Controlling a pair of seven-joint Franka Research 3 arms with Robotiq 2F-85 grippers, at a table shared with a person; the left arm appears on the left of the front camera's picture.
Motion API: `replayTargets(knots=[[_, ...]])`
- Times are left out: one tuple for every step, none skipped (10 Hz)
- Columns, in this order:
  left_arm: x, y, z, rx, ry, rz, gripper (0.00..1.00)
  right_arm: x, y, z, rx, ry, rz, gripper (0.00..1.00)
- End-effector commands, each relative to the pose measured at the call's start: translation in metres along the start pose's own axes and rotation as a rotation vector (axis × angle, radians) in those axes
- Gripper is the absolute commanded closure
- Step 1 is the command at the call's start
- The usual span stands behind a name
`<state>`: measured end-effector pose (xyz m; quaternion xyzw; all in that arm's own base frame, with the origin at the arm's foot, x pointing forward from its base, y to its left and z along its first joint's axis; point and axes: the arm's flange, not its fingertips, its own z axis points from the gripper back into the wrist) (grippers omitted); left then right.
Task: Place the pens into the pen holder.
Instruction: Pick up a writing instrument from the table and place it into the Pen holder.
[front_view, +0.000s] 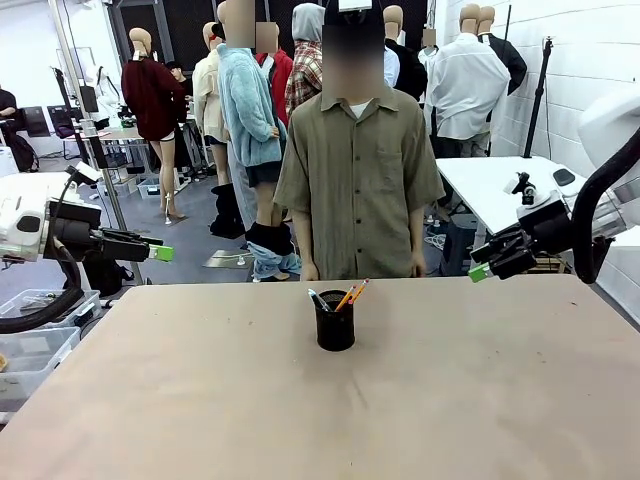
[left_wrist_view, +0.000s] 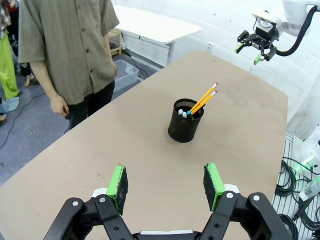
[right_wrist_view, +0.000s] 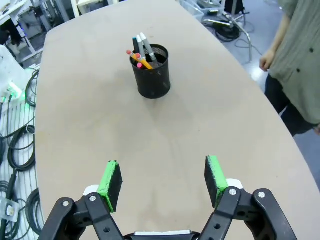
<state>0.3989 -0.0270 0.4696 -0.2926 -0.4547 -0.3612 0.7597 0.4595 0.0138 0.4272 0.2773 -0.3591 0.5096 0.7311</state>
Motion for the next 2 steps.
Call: replayTargets(knots=[[-0.0033, 0.0009, -0.0029, -0.011, -0.023, -0.02, 0.2, 0.0018, -0.0022, -0.0012, 0.014, -0.005, -0.001, 0.17], [-0.0033, 0.0009, -0.0029, -0.011, -0.023, -0.02, 0.2, 0.0018, -0.0022, -0.0012, 0.014, -0.005, -0.001, 0.17]])
